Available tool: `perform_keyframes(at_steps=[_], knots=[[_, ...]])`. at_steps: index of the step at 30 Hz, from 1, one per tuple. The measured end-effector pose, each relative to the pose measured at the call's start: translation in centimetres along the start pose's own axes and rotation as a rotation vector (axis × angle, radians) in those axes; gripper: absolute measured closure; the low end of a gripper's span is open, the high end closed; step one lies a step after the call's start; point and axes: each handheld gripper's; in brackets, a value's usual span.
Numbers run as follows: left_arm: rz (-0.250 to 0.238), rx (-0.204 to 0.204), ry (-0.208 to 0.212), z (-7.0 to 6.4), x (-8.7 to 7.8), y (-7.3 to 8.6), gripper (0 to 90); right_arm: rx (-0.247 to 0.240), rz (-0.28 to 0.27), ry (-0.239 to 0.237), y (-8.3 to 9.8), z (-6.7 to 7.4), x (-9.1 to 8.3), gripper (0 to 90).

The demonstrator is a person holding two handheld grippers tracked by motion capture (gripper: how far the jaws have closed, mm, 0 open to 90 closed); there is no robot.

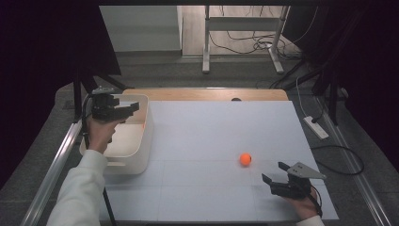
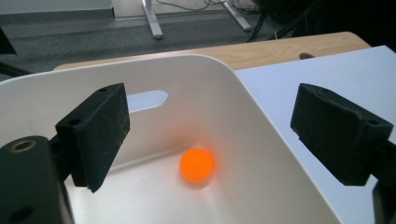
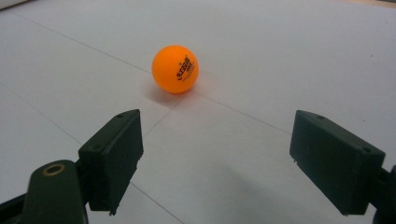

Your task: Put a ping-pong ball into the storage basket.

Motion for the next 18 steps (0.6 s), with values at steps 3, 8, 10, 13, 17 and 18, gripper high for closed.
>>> perform_keyframes(at_steps=[3,8,10,13,17,18], knots=[[-0.01,-0.001,0.026,-0.1,-0.4,0.2,12.4,0.004,0.002,0.004,0.0,-0.1,0.0,17.4],[-0.016,0.005,0.057,-0.4,-0.8,0.4,12.4,0.003,-0.002,0.001,-0.1,-0.1,0.1,17.4],[-0.019,-0.001,0.088,-0.6,-1.0,0.6,12.4,0.001,0.0,0.002,-0.1,-0.1,0.1,17.3],[-0.024,0.014,0.107,-1.2,-1.3,0.8,12.4,-0.003,0.002,-0.002,-0.2,0.0,0.3,17.3],[-0.028,0.033,0.132,-2.0,-1.5,1.1,12.3,-0.008,0.001,-0.002,-0.4,0.1,0.4,17.3],[-0.032,0.033,0.139,-2.2,-1.6,1.2,12.3,-0.009,0.001,-0.003,-0.5,0.1,0.4,17.3]])
Point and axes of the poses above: each handheld gripper's, and its own axes: x roughly forward along the jaws, y roughly out of its underside, z roughly to its left, and after that the axes turned 12 degrees about -x, right-handed
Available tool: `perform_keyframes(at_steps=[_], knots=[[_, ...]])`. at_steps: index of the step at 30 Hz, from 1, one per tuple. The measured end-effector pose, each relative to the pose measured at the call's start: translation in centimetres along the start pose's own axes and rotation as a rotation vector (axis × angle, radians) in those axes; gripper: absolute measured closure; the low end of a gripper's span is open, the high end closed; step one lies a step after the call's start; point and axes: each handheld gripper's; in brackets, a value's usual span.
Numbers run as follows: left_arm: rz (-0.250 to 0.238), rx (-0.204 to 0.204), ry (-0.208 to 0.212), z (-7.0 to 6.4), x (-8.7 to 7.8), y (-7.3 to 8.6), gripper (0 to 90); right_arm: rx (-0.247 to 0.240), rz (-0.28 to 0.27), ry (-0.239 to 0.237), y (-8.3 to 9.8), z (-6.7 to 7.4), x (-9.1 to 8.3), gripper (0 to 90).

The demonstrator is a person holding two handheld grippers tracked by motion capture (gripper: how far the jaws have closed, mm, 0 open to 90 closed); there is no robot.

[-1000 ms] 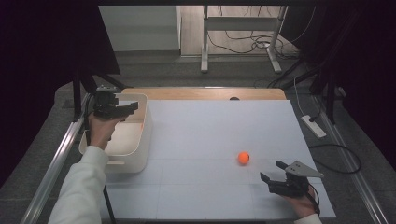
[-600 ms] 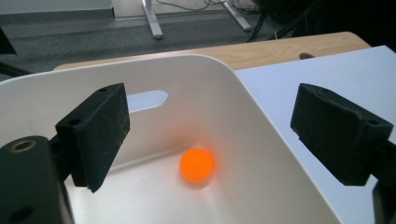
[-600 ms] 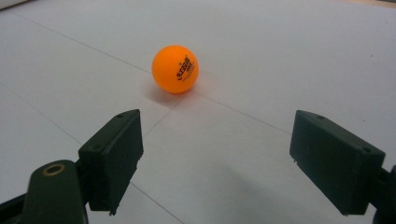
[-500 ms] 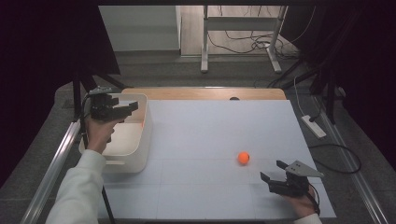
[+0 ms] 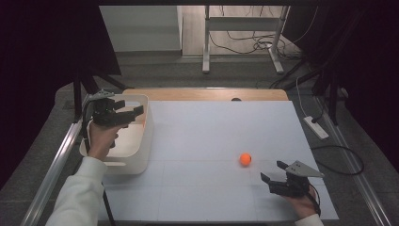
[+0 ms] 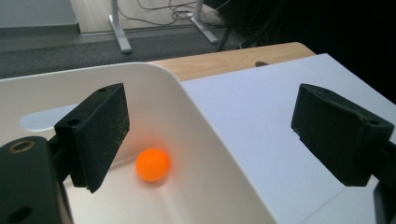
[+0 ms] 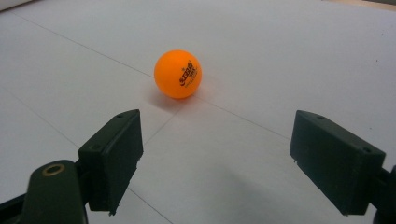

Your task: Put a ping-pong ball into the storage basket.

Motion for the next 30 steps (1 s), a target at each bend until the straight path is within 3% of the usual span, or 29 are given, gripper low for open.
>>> perform_keyframes(at_steps=[14,30], knots=[[-0.031,0.051,0.108,-3.0,-1.0,0.7,12.2,-0.003,0.001,-0.004,-0.1,0.2,0.2,17.3],[-0.001,0.078,0.171,-5.3,-0.7,1.8,12.4,-0.019,-0.007,-0.02,-0.2,0.3,0.2,17.3]])
Point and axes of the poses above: each handheld gripper's, and its own axes: x roughly forward along the jaws, y roughly out of its underside, z roughly to its left, and after that the axes turned 12 degrees about -x, right-handed
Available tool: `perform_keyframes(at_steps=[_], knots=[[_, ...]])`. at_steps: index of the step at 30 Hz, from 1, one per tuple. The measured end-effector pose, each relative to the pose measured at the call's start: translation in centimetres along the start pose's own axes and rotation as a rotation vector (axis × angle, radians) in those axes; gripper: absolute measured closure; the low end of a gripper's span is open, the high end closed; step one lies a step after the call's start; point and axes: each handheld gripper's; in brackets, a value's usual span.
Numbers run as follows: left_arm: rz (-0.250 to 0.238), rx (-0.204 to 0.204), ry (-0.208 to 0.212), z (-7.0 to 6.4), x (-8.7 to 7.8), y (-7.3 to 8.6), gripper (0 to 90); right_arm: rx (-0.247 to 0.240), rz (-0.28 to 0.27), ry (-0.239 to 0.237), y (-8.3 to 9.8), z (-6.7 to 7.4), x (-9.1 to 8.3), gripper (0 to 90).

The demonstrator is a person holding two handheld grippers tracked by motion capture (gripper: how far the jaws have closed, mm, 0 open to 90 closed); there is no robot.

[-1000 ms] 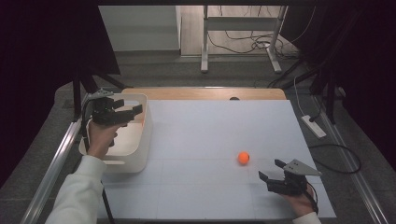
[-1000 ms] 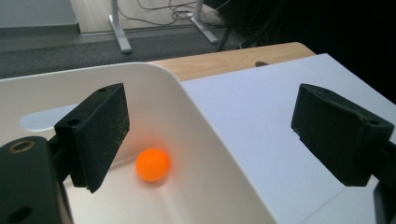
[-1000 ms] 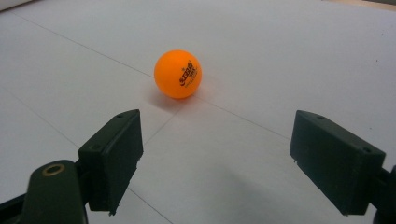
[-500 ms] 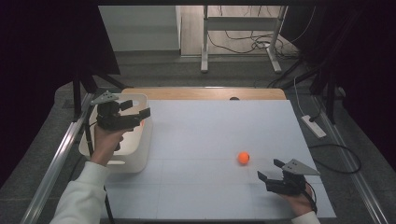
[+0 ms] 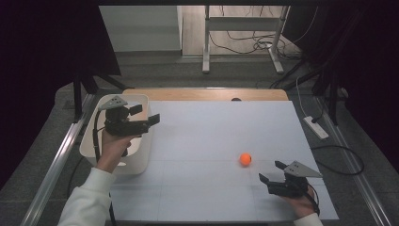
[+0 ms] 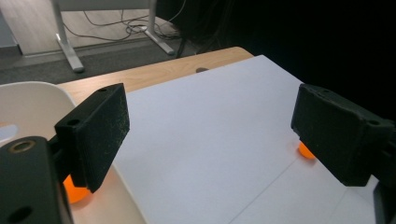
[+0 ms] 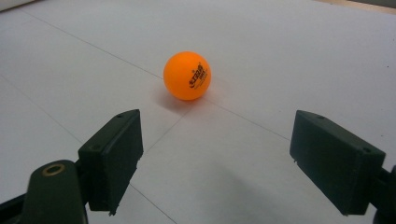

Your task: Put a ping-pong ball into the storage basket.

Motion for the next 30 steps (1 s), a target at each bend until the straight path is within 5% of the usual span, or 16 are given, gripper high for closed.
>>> perform_keyframes(at_steps=[20,30], knots=[[0.03,0.015,0.029,-1.0,0.9,0.9,12.4,-0.003,0.011,0.001,-0.1,0.0,0.4,17.4],[0.014,0.03,0.085,-2.4,1.8,1.1,13.1,-0.002,0.011,0.001,-0.1,0.1,0.4,17.4]])
Point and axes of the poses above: each handheld gripper's, and its own axes: x roughly forward along the jaws, y roughly out of its underside, z roughly to its left, and after that the axes turned 12 degrees about -x, right-handed
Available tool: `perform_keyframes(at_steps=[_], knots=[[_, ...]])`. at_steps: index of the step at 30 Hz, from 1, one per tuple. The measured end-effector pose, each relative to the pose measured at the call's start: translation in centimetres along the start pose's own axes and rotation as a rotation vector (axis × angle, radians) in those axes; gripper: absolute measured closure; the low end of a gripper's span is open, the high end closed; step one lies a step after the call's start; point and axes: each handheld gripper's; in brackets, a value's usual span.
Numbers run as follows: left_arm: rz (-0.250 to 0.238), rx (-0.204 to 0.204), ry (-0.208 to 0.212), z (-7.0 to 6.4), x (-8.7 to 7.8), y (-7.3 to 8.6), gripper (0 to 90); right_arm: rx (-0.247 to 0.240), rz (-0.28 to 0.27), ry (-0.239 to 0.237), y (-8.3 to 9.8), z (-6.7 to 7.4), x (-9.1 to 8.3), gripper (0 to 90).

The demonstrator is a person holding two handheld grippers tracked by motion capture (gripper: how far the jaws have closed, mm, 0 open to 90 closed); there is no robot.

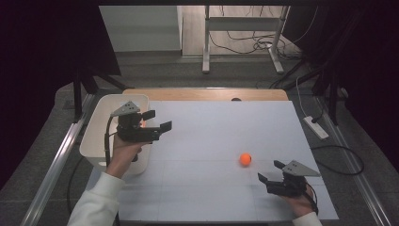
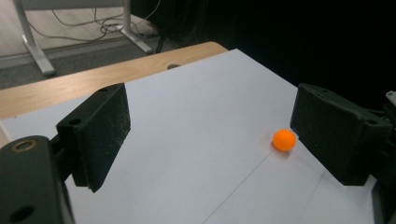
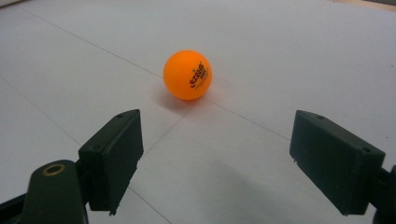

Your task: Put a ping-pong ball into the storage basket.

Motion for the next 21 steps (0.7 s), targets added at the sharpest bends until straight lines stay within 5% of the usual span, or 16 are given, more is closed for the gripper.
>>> perform_keyframes(at_steps=[21], knots=[[0.054,0.023,0.077,-2.0,2.8,0.6,12.8,0.002,-0.001,0.001,0.0,-0.1,0.1,17.4]])
Point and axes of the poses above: each handheld gripper's, and its own axes: x roughly forward along the jaws, y roughly out of its underside, z roughly to its left, and after that the axes turned 12 degrees about -x, right-handed
